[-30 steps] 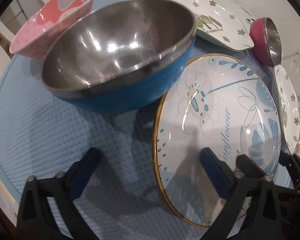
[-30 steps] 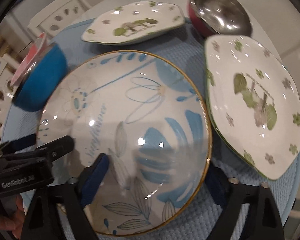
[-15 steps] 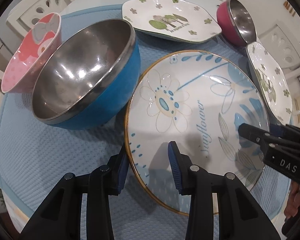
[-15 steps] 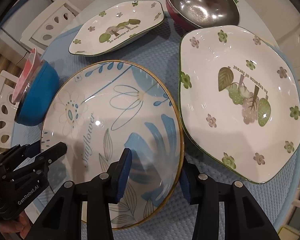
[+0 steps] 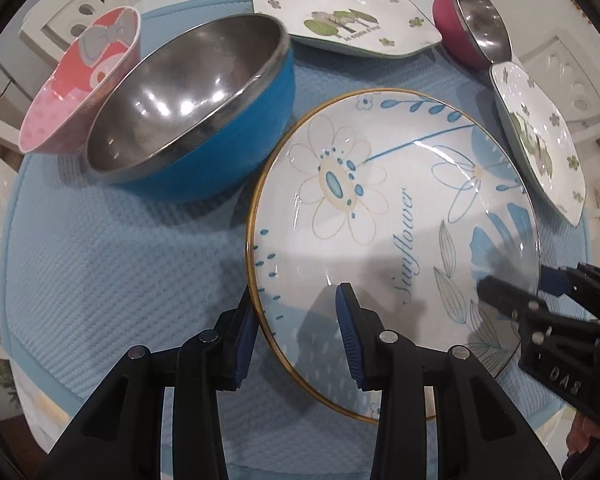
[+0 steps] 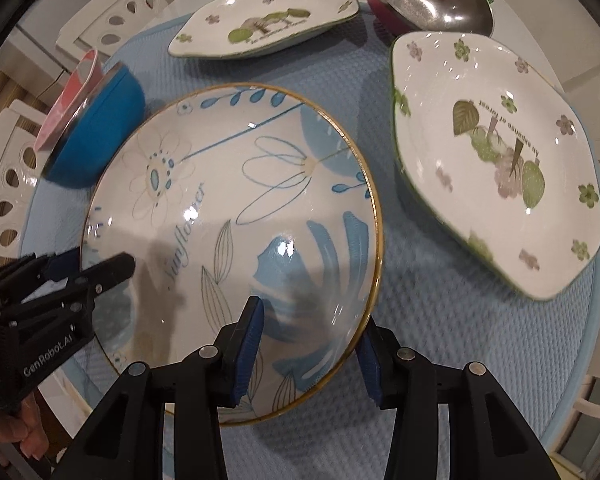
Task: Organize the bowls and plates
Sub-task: 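Slide the Sunflower plate across the mat with the right gripper and release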
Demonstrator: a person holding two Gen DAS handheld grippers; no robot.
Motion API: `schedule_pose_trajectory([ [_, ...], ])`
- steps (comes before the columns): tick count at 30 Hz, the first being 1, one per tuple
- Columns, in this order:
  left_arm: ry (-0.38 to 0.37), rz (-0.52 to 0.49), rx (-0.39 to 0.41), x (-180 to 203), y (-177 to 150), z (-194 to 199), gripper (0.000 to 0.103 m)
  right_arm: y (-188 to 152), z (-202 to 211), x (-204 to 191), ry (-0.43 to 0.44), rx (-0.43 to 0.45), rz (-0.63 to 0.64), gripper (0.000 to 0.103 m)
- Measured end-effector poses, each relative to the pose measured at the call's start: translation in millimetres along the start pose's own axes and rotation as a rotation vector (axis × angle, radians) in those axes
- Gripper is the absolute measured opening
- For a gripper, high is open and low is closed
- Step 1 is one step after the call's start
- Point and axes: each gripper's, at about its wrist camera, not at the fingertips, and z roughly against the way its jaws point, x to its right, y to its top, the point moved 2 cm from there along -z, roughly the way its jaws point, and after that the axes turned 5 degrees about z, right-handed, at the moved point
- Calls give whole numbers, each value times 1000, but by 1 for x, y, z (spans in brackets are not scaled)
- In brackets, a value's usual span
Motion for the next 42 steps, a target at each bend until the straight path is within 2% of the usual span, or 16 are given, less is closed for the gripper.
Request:
schedule_pose_trajectory([
  [5, 1, -26, -32, -6, -20, 3, 35, -25, -2, -23, 21, -62, 9, 43],
  [9, 2, -32, -70, -14, -42, 5, 35, -45, -4, -45, 78, -103, 11, 43],
  [11, -11, -7, -91, -17, -47, 5, 38, -46, -5, -48, 82, -104, 1, 43],
  [15, 9, 29, -88, -24, -51, 6, 39, -30, -11, -31, 77, -144, -63, 44],
  [17, -3, 9, -79, -26, -47, 5, 39, -18, -16, -26, 79, -165, -72, 49],
  [22, -7, -9, -68, -18, -34, 2, 39, -8, -26, -44, 5, -200, 15, 75],
  [25, -2, -18, -83, -21, -32, 5, 39, -9, -22, -46, -33, -204, 17, 69],
  [30, -5, 19, -96, -45, -21, 9, 41, 2, -18, -37, -136, -161, 26, 69],
  [35, -13, 10, -93, -51, -17, 10, 41, 7, -23, -36, -43, -145, -24, 68],
  [40, -27, 35, -110, -55, -13, 11, 40, 6, -26, -51, -90, -157, -24, 68],
  [42, -31, 39, -108, -82, -18, 11, 40, -6, -27, -57, -108, -161, -26, 67],
])
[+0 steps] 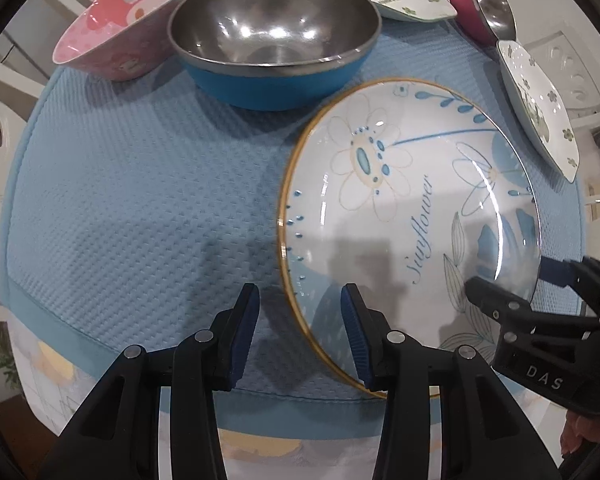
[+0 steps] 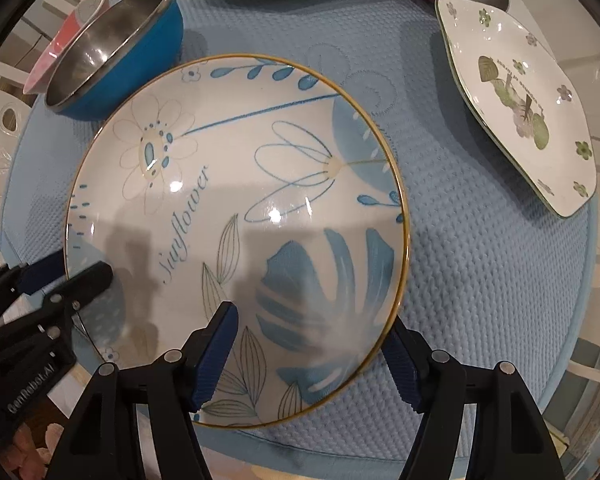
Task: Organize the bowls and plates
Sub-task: 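Slide the Sunflower plate across the mat with the right gripper and release, then move the right tool to the hexagonal green-tree plate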
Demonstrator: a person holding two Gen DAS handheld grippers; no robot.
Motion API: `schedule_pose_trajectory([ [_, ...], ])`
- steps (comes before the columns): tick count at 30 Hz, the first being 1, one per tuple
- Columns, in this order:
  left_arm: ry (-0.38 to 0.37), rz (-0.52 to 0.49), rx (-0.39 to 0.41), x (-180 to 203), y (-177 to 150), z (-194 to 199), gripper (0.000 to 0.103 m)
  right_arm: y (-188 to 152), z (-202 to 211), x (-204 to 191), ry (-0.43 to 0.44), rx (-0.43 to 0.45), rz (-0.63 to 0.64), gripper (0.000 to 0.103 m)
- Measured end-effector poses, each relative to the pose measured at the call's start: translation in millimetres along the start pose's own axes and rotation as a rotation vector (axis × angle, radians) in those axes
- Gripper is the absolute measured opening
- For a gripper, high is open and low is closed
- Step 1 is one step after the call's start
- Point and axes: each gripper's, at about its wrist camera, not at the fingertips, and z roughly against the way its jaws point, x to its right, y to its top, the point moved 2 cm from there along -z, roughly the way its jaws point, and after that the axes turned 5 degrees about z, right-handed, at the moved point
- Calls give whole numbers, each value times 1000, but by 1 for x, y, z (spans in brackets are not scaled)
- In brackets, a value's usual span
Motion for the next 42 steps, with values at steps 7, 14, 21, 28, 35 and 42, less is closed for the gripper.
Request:
schedule_pose_trajectory([
  [7, -45, -22, 4, -23, 0, 22, 41, -28, 8, -10, 58, 30, -129, 67],
  [14, -62, -30, 25, -69, 1, 52, 41, -45, 3, -17, 44, 31, -202, 67],
  [21, -51, 110, 13, -125, 8, 54, 41, -34, -3, -46, 4, 13, -203, 67],
  [28, -37, 200, -21, -150, 9, 61, 42, -33, 14, -41, -64, 2, -147, 67],
  [35, -84, 133, -83, -87, 15, 55, 42, -12, 34, -17, -56, 21, -70, 67],
  [42, -48, 76, -86, -29, 29, 53, 51, -7, 29, 23, -30, -19, -24, 67],
])
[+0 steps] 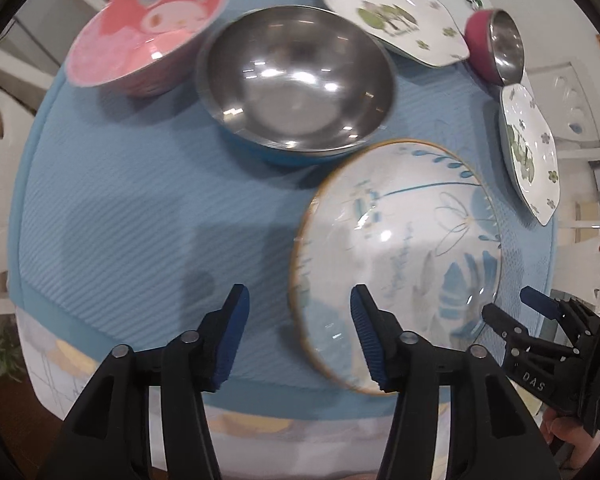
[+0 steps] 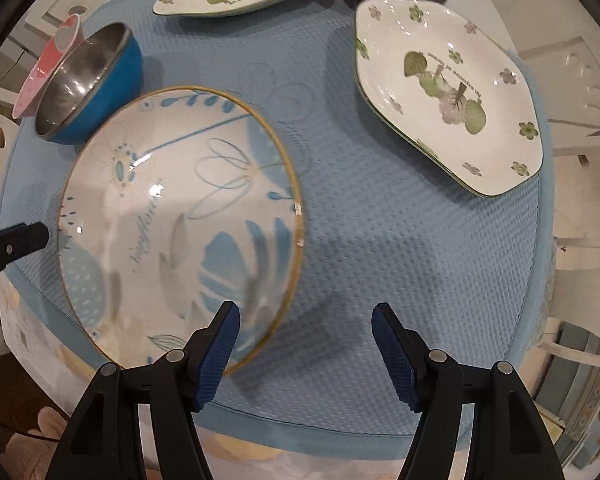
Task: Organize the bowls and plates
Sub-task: 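Move the right tool to the hexagonal green-tree plate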
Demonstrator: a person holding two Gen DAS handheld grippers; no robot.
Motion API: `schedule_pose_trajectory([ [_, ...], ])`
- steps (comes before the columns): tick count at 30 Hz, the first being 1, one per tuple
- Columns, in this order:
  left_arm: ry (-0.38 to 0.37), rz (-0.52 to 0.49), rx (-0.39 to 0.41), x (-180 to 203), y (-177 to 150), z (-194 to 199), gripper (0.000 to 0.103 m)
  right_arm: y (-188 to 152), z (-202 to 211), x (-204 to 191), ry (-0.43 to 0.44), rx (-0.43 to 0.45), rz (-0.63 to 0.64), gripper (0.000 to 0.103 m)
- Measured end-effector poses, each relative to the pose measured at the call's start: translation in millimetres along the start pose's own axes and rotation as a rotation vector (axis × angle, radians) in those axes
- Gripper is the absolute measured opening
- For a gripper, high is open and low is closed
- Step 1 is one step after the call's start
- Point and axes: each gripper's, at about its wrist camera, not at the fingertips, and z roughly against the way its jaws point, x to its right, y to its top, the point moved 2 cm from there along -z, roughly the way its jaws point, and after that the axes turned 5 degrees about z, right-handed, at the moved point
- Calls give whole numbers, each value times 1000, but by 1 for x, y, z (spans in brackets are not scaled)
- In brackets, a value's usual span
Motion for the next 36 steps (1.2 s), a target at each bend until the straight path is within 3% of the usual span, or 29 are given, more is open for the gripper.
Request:
schedule_pose_trajectory([
  [8, 7, 6, 18, 65, 21, -6, 51, 16, 31, 57, 55, 90, 22, 67],
  [15, 12, -35, 21, 133, 55, -17, 51, 59, 36, 132, 19, 121, -19, 67],
  [22, 14, 1, -3, 170, 68, -33, 51, 94, 19, 181, -12, 142, -16, 67],
  [26, 9, -12, 3, 191, 73, -40, 52, 103, 7, 197, -87, 122, -3, 68],
  [28, -5, -14, -2, 201, 75, -45, 62, 104, -3, 202, -146, 112, -4, 69],
  [36, 17, -46, -28, 244, 94, -79, 63, 106, -25, 217, 8, 108, -47, 78],
])
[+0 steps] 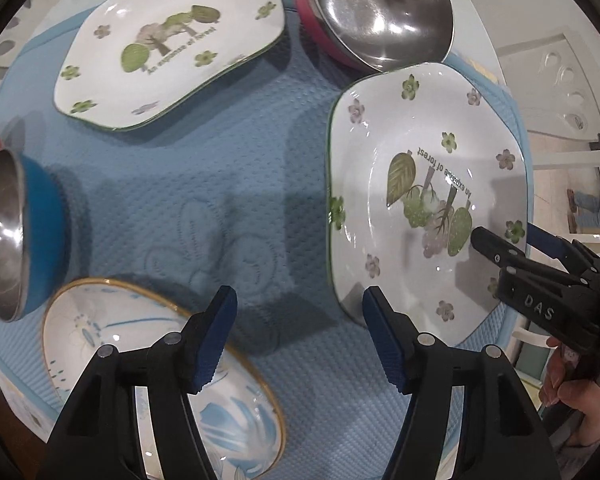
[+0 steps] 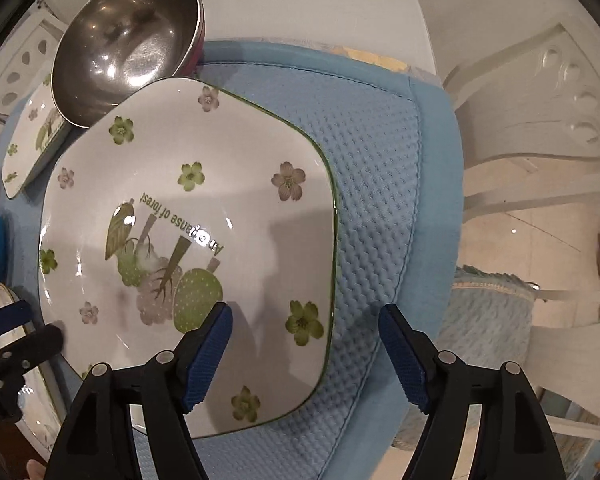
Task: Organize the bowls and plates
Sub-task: 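Move the right tool to the hexagonal green-tree plate, then grasp the rim of the hexagonal tree plate with the right gripper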
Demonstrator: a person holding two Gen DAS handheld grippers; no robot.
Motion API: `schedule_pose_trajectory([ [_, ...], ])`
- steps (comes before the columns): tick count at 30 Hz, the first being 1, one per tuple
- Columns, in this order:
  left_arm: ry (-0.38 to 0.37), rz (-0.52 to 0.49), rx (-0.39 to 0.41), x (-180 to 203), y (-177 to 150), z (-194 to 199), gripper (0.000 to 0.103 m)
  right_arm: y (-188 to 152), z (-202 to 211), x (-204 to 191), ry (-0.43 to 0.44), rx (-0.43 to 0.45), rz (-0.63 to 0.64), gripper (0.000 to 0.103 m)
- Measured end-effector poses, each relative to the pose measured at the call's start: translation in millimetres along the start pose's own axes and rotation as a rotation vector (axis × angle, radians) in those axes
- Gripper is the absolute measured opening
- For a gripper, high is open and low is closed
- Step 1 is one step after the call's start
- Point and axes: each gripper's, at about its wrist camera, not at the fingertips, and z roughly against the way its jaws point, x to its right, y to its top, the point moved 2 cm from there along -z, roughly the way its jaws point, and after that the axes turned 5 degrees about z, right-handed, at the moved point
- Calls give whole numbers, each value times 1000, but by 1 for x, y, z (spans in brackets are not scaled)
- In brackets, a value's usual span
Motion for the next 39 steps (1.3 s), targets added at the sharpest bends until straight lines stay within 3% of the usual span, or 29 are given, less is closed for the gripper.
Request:
schedule_pose_trajectory([
  [9, 24, -32, -21, 51, 34, -39, 64, 10, -10, 2, 72, 40, 6, 96],
  [13, 18, -17, -20, 65, 46, -51, 69, 14, -12, 0, 89, 64, 43, 101],
  [23, 15, -16, 25, 73, 82, -57, 74, 26, -15, 0, 112, 114, 80, 103],
  [35, 18, -53, 55, 80, 120, -61, 74, 32, -12, -10, 108, 116, 102, 103],
  [39, 25, -66, 91, 79, 106, -55, 75, 31, -11, -11, 110, 127, 92, 103],
])
